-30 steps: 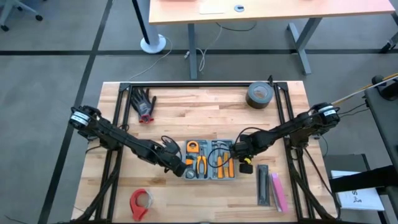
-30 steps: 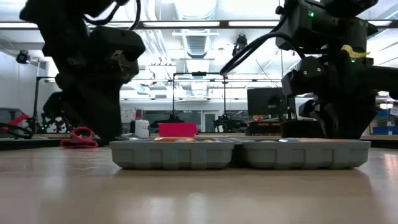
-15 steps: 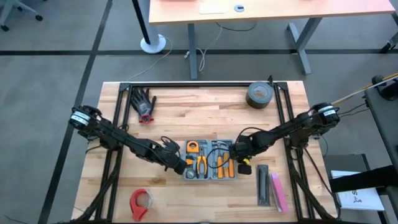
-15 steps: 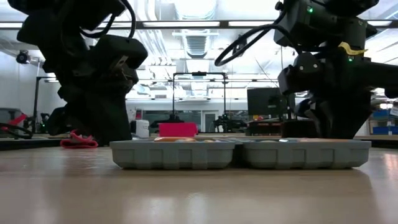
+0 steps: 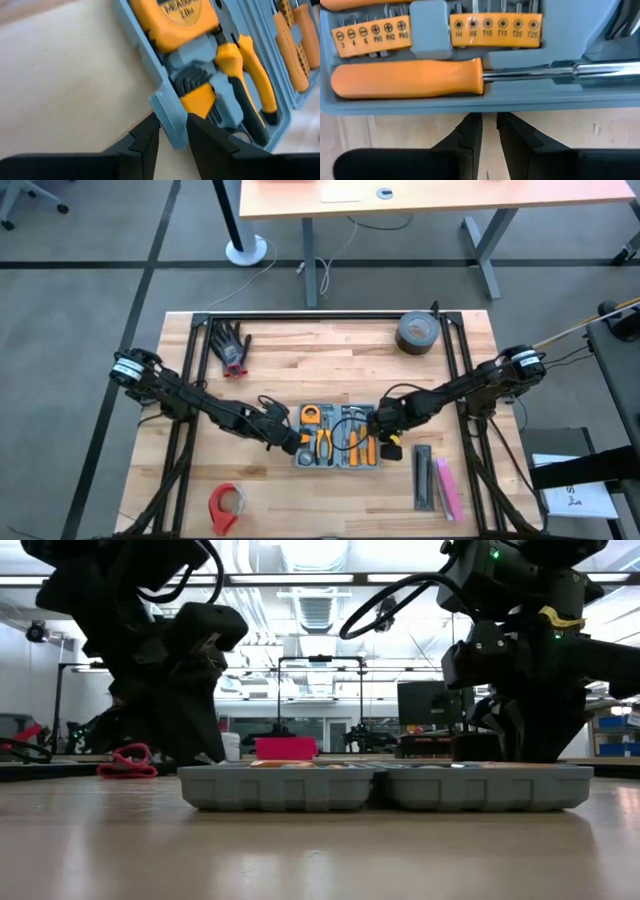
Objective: Prefit tool cases
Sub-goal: Close the gray tool box
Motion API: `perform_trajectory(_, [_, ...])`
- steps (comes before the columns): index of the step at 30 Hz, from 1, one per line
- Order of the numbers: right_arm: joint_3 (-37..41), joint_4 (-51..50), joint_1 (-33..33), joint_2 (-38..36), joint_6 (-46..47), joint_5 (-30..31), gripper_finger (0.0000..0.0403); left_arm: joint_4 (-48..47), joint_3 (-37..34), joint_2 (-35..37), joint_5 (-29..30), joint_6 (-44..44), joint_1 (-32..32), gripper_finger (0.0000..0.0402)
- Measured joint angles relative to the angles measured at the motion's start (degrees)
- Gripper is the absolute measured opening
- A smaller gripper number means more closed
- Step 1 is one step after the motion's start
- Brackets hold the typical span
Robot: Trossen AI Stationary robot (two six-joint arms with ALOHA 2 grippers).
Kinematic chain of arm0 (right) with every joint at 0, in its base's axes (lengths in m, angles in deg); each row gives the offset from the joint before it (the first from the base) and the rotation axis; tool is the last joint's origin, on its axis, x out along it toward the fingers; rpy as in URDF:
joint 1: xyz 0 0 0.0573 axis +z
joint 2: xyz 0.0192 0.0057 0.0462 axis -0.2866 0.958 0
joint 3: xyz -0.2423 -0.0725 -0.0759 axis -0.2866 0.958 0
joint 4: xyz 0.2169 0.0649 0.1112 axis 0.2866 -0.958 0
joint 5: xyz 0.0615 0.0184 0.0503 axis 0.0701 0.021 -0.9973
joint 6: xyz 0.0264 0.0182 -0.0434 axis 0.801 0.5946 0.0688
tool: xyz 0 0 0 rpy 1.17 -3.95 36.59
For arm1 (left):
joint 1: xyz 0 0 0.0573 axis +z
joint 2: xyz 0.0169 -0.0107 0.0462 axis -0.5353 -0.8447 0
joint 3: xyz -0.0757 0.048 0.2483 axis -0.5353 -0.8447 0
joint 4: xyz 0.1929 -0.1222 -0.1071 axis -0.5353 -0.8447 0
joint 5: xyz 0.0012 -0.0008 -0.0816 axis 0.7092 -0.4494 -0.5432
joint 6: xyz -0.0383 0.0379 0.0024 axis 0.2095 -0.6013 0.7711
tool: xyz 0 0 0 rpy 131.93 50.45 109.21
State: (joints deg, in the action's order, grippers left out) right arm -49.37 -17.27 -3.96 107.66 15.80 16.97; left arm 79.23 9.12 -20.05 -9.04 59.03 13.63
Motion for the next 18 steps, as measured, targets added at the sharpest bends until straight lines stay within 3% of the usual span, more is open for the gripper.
perform_trajectory(10, [0.17,1.13,-1.71,0.0,-1.93,1.54,0.007,0.01,-0.04,0.0,1.68,-0.54,2.02,0.0105])
perform_trajectory(18, [0.2,1.99,-2.63,0.0,-2.08,3.19,0.0063,-0.09,-0.05,0.0,0.83,-0.02,2.11,0.0099])
